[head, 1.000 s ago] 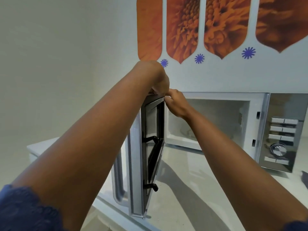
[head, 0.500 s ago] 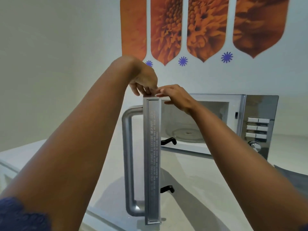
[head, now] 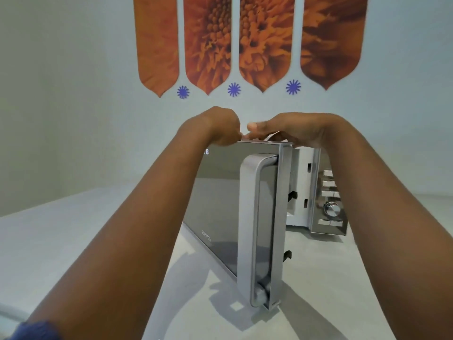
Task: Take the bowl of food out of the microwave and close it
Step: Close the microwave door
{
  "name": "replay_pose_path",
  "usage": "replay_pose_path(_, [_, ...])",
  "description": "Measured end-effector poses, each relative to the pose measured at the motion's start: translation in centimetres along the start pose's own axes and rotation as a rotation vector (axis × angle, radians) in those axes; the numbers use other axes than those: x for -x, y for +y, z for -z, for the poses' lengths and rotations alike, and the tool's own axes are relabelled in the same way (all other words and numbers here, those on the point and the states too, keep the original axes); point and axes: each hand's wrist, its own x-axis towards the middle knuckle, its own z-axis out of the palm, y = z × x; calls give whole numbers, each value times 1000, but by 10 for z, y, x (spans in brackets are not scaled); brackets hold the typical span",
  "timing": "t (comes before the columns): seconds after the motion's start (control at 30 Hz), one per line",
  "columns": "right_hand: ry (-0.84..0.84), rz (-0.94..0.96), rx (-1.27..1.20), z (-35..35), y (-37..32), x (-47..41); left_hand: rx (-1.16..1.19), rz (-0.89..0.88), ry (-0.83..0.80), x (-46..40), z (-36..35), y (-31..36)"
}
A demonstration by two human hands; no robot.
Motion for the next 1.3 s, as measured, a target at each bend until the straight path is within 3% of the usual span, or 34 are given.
replay_pose_path(0.17, [51, -61, 205, 13, 5, 9, 176, 3, 276, -20, -33, 6])
replay_pose_path(0.33, [207, -71, 334, 23, 13, 9, 292, -32, 484, -35, -64, 17])
replay_pose_path(0.57, [465, -57, 511, 24, 41, 0, 279, -163, 545, -57, -95, 25])
replay_pose_path(0.9, [726, -144, 500, 22, 87, -33, 201, -215, 530, -87, -130, 33])
replay_pose_path(1.3, [457, -340, 523, 44, 133, -53, 200, -226, 506, -112, -157, 36])
